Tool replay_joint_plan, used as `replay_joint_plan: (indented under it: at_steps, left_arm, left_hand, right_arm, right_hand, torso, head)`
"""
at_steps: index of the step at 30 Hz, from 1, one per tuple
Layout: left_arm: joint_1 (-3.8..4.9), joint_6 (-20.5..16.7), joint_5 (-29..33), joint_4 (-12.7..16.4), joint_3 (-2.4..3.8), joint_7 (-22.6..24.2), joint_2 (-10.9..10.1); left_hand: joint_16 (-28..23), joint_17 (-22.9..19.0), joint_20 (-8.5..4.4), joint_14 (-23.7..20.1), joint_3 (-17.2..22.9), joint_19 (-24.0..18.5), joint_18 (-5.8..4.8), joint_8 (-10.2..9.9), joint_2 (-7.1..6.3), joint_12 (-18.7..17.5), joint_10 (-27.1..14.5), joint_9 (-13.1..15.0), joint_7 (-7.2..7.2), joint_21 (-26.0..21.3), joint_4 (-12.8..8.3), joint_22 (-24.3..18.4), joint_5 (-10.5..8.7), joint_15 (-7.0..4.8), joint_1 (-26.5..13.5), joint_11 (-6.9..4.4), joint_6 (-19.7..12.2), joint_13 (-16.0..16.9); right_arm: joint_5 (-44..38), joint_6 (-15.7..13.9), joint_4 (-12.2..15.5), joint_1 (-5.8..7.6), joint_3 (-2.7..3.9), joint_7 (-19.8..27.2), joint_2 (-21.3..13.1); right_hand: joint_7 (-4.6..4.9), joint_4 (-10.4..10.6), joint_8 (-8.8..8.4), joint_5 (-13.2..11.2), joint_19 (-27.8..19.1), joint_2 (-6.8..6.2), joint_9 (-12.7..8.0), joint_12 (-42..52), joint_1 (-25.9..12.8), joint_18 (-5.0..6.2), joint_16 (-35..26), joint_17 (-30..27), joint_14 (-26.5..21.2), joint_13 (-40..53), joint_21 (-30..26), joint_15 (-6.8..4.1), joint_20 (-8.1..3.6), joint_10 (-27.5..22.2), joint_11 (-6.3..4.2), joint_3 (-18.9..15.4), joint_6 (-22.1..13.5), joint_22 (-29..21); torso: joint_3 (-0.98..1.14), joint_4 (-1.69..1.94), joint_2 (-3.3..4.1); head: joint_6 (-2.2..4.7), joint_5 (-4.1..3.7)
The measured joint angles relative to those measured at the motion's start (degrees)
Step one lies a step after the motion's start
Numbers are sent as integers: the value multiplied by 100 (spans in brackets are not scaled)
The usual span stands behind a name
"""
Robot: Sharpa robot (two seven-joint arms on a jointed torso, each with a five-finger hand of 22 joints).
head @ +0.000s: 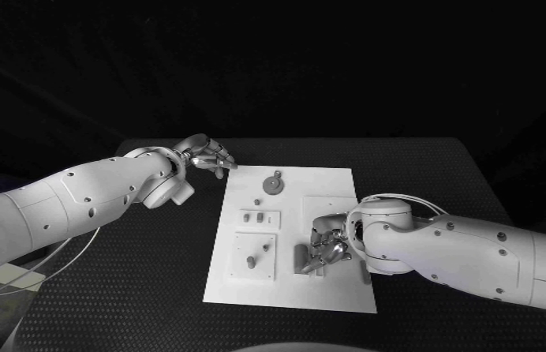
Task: Assemble the parts on the task board
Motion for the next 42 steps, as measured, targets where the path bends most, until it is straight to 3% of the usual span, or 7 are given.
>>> replay_joint_plan:
  at_steps: [13, 20, 21, 24, 29, 42]
  left_arm:
    - [0, 2, 0, 2, 0, -3, -11]
    - [0, 2, -2, 2, 0, -5, -15]
    - [0, 2, -5, 2, 0, -7, -16]
    - [0, 2, -9, 1, 0, -10, -16]
    - [0, 2, -12, 1, 0, -16, -16]
    - [0, 1, -14, 2, 0, -24, -23]
  left_hand:
    - [0, 5, 0, 0, 0, 0, 0, 0, 0, 0, 7, 0, 0, 0, 0, 0, 0, 0, 0, -7, 0, 0]
    - [0, 5, 0, 0, 0, 0, 0, 0, 0, 0, 7, 0, 0, 0, 0, 0, 0, 0, 0, -7, 0, -5]
    - [0, 10, 0, 0, 0, 0, 0, 0, 0, 0, 7, 0, 0, 0, 0, 0, 0, 0, 0, -7, 0, -5]
    - [0, 17, 0, 0, 0, 0, 0, 22, 0, 0, 7, 0, 0, 0, 0, 0, 0, 0, 0, -8, 0, -5]
    - [0, 20, 0, 0, 0, 0, 0, 22, 0, 0, 8, 0, 0, 0, 0, 0, 0, 0, 0, -8, 0, -5]
    - [-22, 32, 0, 21, 0, 0, 0, 22, 0, 0, 8, 0, 0, 0, 0, 1, 0, 21, 0, -8, 0, -4]
  right_arm:
    - [249, 185, -43, 1, 2, 11, -29]
    - [385, 165, -16, 5, 6, 13, -65]
    - [410, 148, -15, 5, 6, 13, -75]
    - [448, 114, -16, 7, 8, 11, -90]
    - [496, 71, -9, 8, 9, 8, -115]
    - [391, -2, 10, 8, 9, 4, -120]
  right_hand:
    - [-6, 15, 0, -1, 0, 165, -1, 0, 2, 15, 0, -1, 1, -6, 0, 3, 1, 0, 0, -17, 10, 0]
    - [-7, 16, 0, 0, 0, 158, -1, 0, -27, 17, 0, -1, 7, -6, 0, 11, 2, 0, 0, -15, 11, 0]
    - [-7, 39, 0, 20, 0, -77, -1, 0, -82, 17, 0, -14, 7, -6, 0, 11, 2, 0, 0, -125, 11, 0]
    - [-7, 60, 0, 26, 0, -344, -4, 0, -245, 17, 0, -56, 7, -13, 0, 11, 2, 0, 0, -233, 12, 0]
    - [-8, 61, 0, 26, 0, -560, -31, -39, -428, 18, -1, -100, 7, -25, -28, 12, 2, 0, 0, -26, 13, 0]
    - [-15, 39, 0, 25, 0, -595, -36, -39, -451, 18, -1, -100, 4, -25, -28, 16, 3, 0, 0, 107, 21, 0]
  torso:
    - [-7, 7, 0]
    - [-3, 10, 0]
    - [-3, 10, 0]
    - [-4, 10, 0]
    - [-3, 7, 1]
    - [0, 4, 1]
  head:
    - [-3, -9]
    - [1, -5]
    - [1, -5]
    - [-5, -5]
    - [-9, -7]
    - [-12, -2]
